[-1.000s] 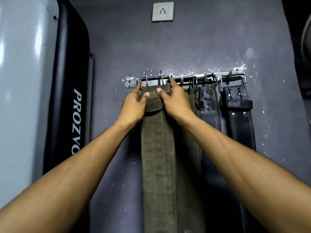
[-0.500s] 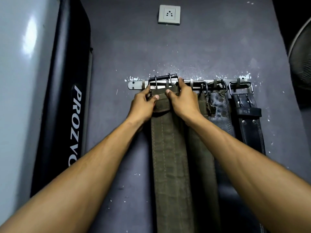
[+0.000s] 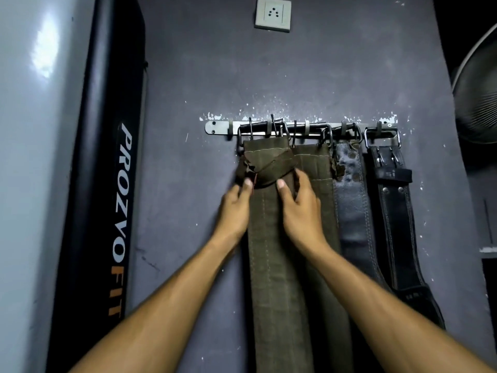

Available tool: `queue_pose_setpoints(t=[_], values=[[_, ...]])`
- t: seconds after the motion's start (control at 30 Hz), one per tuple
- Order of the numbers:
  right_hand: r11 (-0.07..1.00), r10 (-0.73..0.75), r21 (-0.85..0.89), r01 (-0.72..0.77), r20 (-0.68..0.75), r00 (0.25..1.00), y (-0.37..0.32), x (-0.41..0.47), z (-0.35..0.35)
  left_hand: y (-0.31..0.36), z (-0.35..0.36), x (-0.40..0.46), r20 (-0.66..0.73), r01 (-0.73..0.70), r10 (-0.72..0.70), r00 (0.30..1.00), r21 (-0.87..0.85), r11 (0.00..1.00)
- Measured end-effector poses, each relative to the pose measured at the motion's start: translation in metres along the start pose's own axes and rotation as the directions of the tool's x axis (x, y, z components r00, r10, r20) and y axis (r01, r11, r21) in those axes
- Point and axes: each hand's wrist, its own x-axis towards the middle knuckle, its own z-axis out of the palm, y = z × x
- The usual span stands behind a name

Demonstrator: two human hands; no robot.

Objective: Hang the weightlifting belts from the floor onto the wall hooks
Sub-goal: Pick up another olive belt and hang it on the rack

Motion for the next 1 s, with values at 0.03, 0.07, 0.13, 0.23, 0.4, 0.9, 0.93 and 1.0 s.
queue_pose_setpoints(t=[0.03, 0.07, 0.13, 0.23, 0.4, 0.9, 0.93, 1.0], values=[[1.0, 0.002, -0.001, -0.002, 0.005, 1.0, 0.009, -0.009, 0.0, -0.011, 0.002, -0.013, 0.064, -0.003, 0.001, 0.998, 0.018, 1.0], [1.0, 0.002, 0.012, -0.002, 0.006, 1.0, 0.016, -0.016, 0.0, -0.02, 0.004, -0.026, 0.101, -0.009, 0.007, 0.995, 0.018, 1.0], [1.0, 0.018, 0.021, -0.018, -0.009, 1.0, 0.023, -0.02, 0.0, -0.03, 0.009, -0.038, 0.06, -0.029, 0.03, 0.998, -0.022, 0.999], [0.977, 0.129, 0.16, -0.138, 0.071, 0.989, 0.024, -0.022, -0.003, -0.031, 0.015, -0.04, -0.002, -0.006, 0.006, 1.0, -0.163, 0.987], [0.896, 0.236, 0.29, -0.336, 0.329, 0.914, 0.053, -0.093, -0.025, -0.072, 0.017, -0.103, 0.088, 0.106, -0.087, 0.992, -0.241, 0.965], [0.705, 0.459, 0.388, -0.594, 0.39, 0.798, 0.073, -0.218, -0.03, -0.105, 0.001, -0.24, -0.039, 0.355, -0.366, 0.93, -0.172, 0.919], [0.709, 0.446, 0.399, -0.581, 0.385, 0.808, 0.07, -0.215, -0.03, -0.103, 0.003, -0.242, -0.063, 0.35, -0.369, 0.927, -0.203, 0.914], [0.674, 0.439, 0.426, -0.604, 0.426, 0.791, 0.063, -0.212, -0.038, -0.095, 0.008, -0.247, -0.035, 0.401, -0.42, 0.907, -0.236, 0.885]])
